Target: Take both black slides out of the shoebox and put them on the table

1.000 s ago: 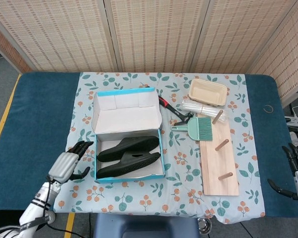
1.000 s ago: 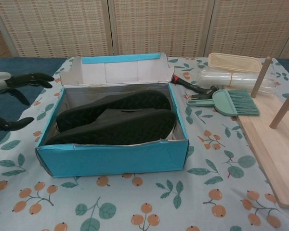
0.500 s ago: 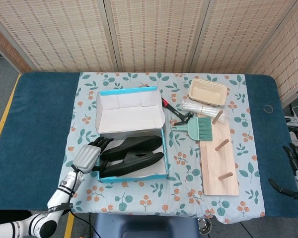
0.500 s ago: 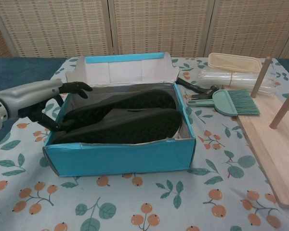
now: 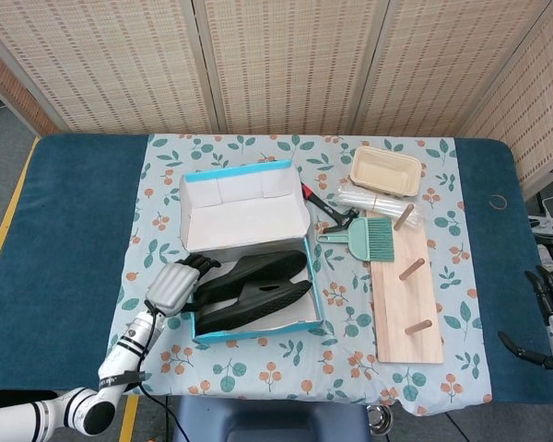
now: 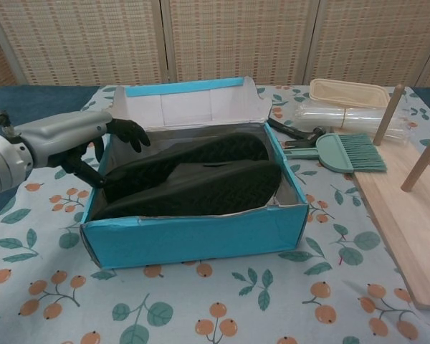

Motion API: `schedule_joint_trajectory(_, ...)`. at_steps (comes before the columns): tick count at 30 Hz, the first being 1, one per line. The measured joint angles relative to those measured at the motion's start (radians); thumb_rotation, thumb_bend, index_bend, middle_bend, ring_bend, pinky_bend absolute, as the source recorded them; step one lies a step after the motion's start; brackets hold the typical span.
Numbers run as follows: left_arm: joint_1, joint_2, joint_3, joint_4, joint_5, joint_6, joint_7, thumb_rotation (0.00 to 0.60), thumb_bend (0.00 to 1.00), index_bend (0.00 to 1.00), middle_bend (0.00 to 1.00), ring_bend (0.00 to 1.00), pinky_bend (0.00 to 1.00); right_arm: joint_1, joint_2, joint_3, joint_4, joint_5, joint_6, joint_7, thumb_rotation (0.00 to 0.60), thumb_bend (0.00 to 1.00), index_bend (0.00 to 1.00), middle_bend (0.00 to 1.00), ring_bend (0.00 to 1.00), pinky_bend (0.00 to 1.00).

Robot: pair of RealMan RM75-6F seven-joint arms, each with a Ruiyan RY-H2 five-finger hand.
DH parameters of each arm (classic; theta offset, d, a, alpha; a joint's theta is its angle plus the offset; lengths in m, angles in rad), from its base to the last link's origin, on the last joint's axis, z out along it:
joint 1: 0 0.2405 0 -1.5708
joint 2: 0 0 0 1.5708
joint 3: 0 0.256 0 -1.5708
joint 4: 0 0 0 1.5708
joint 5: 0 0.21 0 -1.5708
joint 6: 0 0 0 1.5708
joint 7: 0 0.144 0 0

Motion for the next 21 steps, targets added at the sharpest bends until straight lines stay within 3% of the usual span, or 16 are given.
schedule_joint_trajectory(17,-0.021,-0.028,0.016,-0.026,0.044,0.075,0.099,0.6,0.44,0.23,0.24,0.14,0.02,-0.014,0.018,0.005,0.0,-0.005,0.001,0.039,0.385,0.14,0.0,0.0,0.0,0.0)
schedule_joint_trajectory(21,-0.023,-0.037,0.021,-0.035,0.054,0.093,0.118,0.6,0.43,0.23,0.24,0.14,0.02,-0.017,0.022,0.006,0.002,-0.008,0.003,0.049,0.385,0.14,0.0,0.0,0.0,0.0)
